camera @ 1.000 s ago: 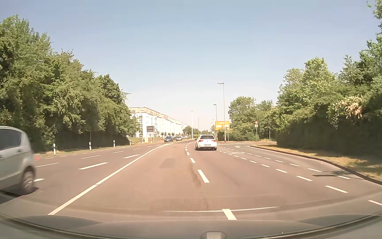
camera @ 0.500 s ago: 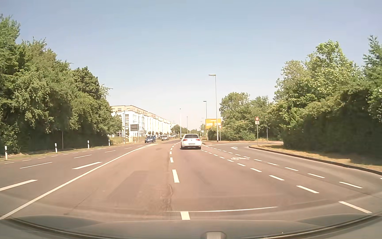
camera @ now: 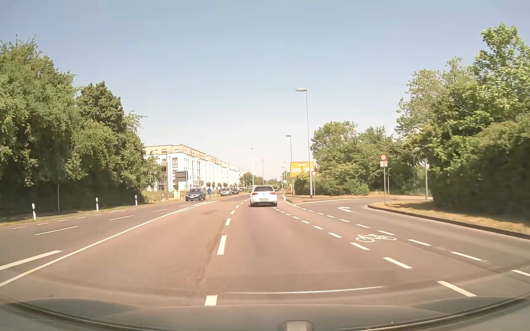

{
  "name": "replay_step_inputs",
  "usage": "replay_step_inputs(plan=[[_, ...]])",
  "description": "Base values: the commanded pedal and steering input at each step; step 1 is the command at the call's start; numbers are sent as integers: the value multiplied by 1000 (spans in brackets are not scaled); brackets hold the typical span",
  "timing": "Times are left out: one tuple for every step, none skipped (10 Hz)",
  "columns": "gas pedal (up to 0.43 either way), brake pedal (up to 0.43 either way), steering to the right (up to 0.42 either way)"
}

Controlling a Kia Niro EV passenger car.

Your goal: Follow the waypoints while adhering to traffic rules and regulations

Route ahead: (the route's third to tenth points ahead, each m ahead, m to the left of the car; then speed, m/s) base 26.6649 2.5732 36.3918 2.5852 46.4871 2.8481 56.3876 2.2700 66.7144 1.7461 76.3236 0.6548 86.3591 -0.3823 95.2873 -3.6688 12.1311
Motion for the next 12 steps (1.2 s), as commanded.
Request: replay_step_inputs(plan=[[0, 0, -33], [0, 0, -33], [0, 0, -33], [0, 0, -32], [0, 0, -28], [0, 0, -19], [0, 0, -9], [20, 0, -4], [47, 0, -2], [59, 0, 3], [59, 0, 6], [59, 0, 7]])
